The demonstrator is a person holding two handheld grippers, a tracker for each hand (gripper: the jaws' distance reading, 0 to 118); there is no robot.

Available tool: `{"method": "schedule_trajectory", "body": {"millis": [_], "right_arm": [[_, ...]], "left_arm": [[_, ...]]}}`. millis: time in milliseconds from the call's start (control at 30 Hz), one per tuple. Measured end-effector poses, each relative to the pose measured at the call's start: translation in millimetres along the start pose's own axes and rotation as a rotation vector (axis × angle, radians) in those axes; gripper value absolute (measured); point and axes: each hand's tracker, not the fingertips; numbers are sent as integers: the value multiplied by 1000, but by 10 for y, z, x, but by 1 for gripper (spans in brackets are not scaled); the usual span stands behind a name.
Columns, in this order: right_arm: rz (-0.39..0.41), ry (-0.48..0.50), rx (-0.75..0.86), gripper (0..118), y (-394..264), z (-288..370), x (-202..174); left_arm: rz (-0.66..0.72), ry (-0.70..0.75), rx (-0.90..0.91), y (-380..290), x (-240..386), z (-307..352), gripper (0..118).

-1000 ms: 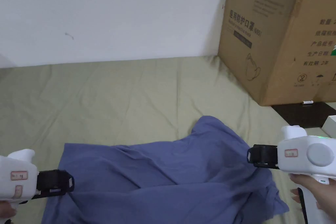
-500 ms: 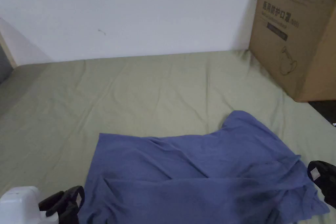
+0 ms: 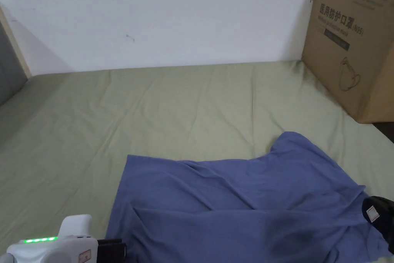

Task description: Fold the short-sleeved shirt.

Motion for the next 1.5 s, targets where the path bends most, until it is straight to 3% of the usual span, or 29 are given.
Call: {"method": "schedule_trajectory", "body": {"millis": [100, 167, 200, 233, 300, 333, 367, 533, 700, 733, 833, 933, 1033, 1067, 1100, 1200, 1233, 1300, 1333, 1400, 1500], "right_arm": [[3, -2, -10, 7, 5, 38, 23], [12, -18, -10, 7, 14, 66, 39], [21, -32, -12, 7, 23, 81, 58], [26, -42, -13, 7, 27, 93, 84], [27, -61, -15, 7, 23, 116, 180], [26, -75, -19, 7, 20, 116, 229], [18, -94, -23, 7, 15, 104, 298], [-144, -148, -73, 7, 19, -81, 756], [-317, -161, -314, 8, -84, -665, 1436], [-329, -180, -330, 14, -118, -763, 1500], [-316, -183, -513, 112, -224, -1148, 1618], [-327, -255, -568, 117, -338, -1441, 1696], [-348, -318, -663, 113, -522, -1705, 1850], [-340, -332, -711, 106, -573, -1783, 1880], [-307, -331, -746, 103, -559, -1753, 1750], [-74, -345, -748, 86, -483, -1764, 1501], [-44, -337, -747, 75, -498, -1782, 1506], [13, -313, -733, 26, -458, -1736, 1428], [-5, -258, -724, 14, -442, -1703, 1430], [4, -258, -728, 8, -437, -1625, 1446], [-58, -206, -671, 6, -303, -1421, 1459]], "left_arm": [[-18, 52, -142, -94, 68, -344, 116], [-33, 61, -80, -19, -10, -517, 116], [-26, 84, -87, 13, 54, -508, 110], [-31, 76, -81, 20, 97, -459, 100], [-88, 61, -10, 6, 174, -234, 49], [-113, 45, 12, -9, 223, -174, 18], [-128, 22, 26, -22, 253, -125, 6], [-21, -85, 58, -50, 289, 232, 6], [-30, -49, 114, 20, 234, 519, 6], [-37, -43, 115, 28, 239, 544, 6], [-63, -37, 119, 40, 282, 645, 6], [-71, -24, 113, 46, 318, 666, 6], [-63, -9, 109, 46, 382, 649, 6], [-65, -2, 103, 51, 311, 611, 6], [-67, 3, 97, 52, 318, 584, 6], [-88, 26, 66, 13, 287, 425, 6], [-89, 30, 61, -1, 273, 388, 6], [-79, 30, 54, -17, 275, 355, 6], [-74, 30, 53, -21, 250, 391, 6], [-60, 28, 52, -26, 239, 404, 6], [-40, 21, 72, 14, 246, 497, 6]]}}
